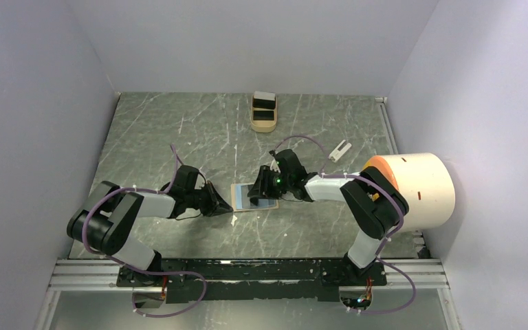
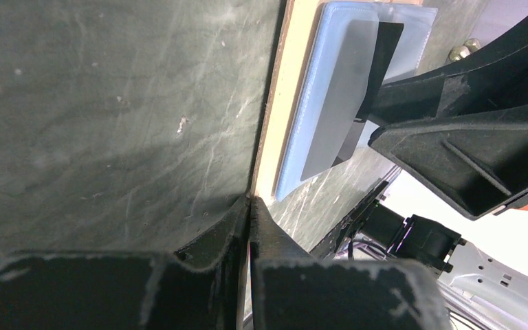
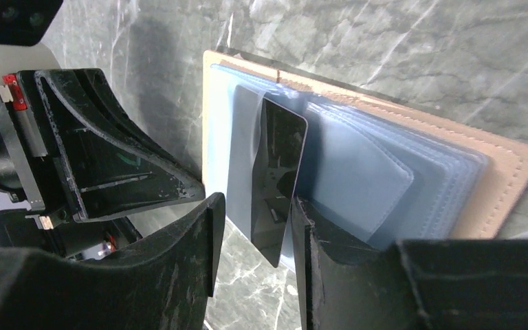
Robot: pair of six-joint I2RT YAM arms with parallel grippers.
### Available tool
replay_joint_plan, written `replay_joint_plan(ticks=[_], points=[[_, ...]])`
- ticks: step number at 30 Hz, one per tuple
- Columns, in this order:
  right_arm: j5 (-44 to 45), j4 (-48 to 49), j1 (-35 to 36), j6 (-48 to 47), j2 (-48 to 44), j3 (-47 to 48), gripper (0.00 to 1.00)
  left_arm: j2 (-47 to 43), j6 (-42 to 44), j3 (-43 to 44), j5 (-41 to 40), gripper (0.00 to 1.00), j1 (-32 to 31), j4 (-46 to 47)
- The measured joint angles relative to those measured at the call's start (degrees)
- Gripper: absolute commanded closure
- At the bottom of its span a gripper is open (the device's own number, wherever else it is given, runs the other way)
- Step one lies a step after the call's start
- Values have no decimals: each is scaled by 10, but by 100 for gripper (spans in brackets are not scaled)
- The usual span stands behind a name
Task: Put the credit cards into the card holder
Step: Insert the credit card into the card holder.
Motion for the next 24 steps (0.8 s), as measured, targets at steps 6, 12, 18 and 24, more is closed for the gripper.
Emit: replay_joint_plan(ticks=[6, 12, 18, 24], points=[[-19, 6, 9, 5, 5, 3, 53, 0, 0, 0, 0, 91, 0, 0], [-40, 23, 11, 20, 8, -1, 48, 0, -4, -1, 2, 91, -5, 1], [-47, 22, 12, 4, 26, 10, 48, 0, -6, -1, 3, 91, -9, 1], [-18, -45, 15, -47, 26, 48, 45, -3, -7, -1, 3, 91, -12, 0]])
